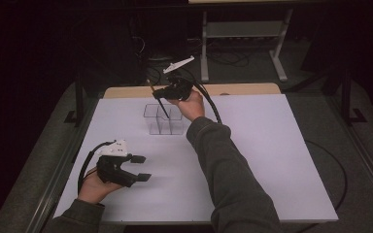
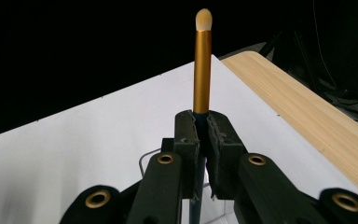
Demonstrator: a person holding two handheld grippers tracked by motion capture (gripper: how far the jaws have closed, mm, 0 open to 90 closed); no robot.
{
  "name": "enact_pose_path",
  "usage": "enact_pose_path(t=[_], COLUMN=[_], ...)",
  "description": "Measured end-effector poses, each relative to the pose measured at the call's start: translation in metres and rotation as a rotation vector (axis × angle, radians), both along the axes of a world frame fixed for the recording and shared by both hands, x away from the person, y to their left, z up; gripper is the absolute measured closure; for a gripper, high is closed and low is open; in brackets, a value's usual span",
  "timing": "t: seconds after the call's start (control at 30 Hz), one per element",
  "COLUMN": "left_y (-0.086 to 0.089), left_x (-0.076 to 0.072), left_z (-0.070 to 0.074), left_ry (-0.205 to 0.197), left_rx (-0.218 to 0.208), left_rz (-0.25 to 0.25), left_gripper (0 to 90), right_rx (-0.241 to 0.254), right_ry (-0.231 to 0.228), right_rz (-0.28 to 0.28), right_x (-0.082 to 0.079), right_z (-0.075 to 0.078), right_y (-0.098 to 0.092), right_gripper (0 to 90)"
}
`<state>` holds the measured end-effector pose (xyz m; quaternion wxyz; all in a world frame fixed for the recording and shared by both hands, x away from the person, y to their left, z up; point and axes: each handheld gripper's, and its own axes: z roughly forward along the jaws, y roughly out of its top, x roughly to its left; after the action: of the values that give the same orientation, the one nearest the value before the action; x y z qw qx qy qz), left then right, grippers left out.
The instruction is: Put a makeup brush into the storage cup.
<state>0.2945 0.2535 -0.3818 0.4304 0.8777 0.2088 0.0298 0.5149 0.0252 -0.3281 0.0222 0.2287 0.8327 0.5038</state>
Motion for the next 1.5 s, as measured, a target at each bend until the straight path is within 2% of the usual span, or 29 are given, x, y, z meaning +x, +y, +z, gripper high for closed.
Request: enact_pose_path(t=[0.8,0.9,1.13,1.5], left_y=[0.001,0.0,-0.001,-0.001], left_x=[0.0,0.0,0.001,0.001], left_z=[-0.001,-0.001,-0.002,-0.003], left_ry=[0.006,-0.007,0.008,0.011], left_rx=[-0.001,0.006,0.005,0.008], left_rz=[-0.001,-0.003,-0.006,-0.002], left_gripper=[31.7,31.7,31.4,30.8], right_rx=[0.001,-0.002,-0.005,-0.021], right_ry=[0.013,0.011,0.018,0.028], right_rz=[-0.004,-0.006,-0.016,-0.012], right_x=[-0.002,-0.003,-0.004,-0.006], right_z=[-0.016,-0.018,-0.021,-0.031], right_y=[0.005,0.003,0.001,0.002], right_gripper=[82.2,82.2,82.1,82.0])
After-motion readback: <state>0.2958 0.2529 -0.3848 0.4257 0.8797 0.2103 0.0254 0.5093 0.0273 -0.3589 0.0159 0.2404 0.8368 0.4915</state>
